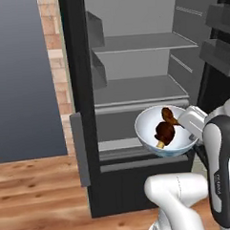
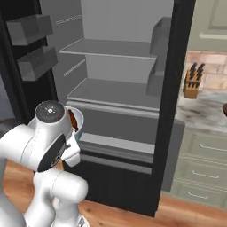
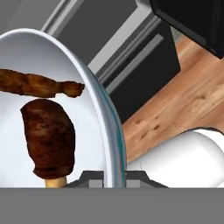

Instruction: Place the bowl with the avocado and bell pepper on the second highest shelf of the fridge. Place the bowl with the steak and chicken drumstick on the top shelf of the fridge.

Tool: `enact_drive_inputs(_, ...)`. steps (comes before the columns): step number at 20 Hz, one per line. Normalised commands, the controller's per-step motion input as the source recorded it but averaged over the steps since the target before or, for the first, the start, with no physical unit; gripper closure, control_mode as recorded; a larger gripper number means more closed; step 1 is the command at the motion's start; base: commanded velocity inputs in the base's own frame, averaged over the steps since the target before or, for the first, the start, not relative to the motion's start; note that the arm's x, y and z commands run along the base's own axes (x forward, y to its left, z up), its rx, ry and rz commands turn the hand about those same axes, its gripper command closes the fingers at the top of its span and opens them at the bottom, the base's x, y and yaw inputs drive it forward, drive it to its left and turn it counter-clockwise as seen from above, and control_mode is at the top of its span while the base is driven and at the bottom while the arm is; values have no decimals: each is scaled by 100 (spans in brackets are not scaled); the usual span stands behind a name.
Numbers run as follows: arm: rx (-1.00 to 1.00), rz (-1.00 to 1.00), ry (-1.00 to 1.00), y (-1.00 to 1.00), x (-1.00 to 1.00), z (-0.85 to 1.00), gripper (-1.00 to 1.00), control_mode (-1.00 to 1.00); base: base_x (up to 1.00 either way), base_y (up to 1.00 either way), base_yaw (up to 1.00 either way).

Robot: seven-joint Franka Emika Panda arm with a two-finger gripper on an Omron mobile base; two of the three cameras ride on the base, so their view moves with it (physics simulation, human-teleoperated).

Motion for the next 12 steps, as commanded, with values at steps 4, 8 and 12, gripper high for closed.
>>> enact_drive_inputs(4,0,0,0,0,0,0,100,100,58,29,-8)
enact_drive_inputs(8,0,0,0,0,0,0,100,100,72,4,-7)
enact_drive_inputs(12,0,0,0,0,0,0,100,100,79,0,-8)
